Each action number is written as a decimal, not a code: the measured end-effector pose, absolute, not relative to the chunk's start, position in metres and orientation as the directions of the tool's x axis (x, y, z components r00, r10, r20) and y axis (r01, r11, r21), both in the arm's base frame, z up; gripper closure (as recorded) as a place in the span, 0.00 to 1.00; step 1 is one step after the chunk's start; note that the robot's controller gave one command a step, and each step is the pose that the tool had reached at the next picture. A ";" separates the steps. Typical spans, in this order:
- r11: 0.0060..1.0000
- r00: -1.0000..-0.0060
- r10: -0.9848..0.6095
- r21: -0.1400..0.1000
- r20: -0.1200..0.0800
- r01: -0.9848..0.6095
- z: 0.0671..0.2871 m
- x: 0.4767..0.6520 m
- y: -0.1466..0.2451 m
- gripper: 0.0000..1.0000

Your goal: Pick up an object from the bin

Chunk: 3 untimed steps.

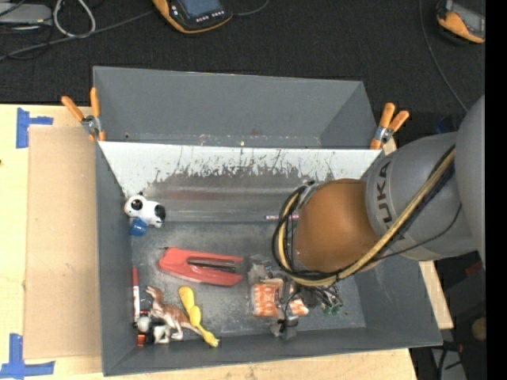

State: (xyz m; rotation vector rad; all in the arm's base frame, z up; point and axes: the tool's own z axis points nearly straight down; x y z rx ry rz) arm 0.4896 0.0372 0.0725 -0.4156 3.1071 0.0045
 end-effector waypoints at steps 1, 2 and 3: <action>0.998 -0.998 0.061 0.001 0.000 0.061 0.070 0.473 0.042 1.00; 0.998 -0.998 0.061 0.001 0.000 0.061 0.070 0.473 0.042 1.00; 0.998 -0.998 0.057 0.001 0.007 0.057 0.138 0.473 0.044 1.00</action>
Offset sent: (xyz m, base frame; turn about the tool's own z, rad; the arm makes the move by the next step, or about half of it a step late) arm 0.0000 0.0000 0.0000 0.0000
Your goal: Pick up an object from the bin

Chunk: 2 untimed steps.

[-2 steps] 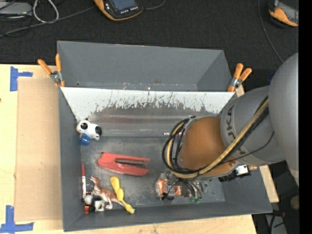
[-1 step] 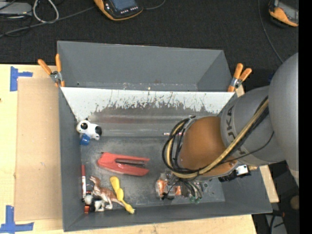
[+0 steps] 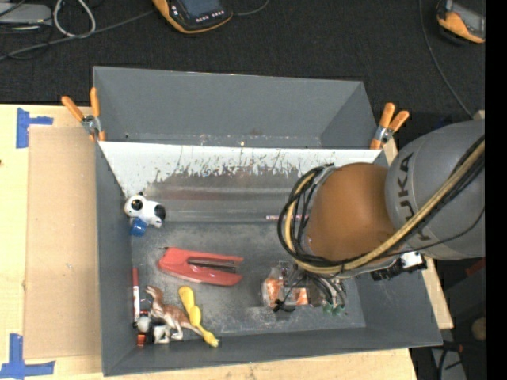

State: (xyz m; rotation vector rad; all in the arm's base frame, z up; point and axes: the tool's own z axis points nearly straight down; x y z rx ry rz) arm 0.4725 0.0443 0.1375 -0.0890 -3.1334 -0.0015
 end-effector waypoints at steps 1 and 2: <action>0.999 -0.999 0.042 0.001 0.001 0.042 0.163 0.478 0.044 1.00; 0.996 -0.996 0.089 0.001 0.008 0.089 0.235 0.475 0.044 1.00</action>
Offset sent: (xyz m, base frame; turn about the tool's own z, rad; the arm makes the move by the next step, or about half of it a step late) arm 0.0018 0.0004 0.1553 0.0697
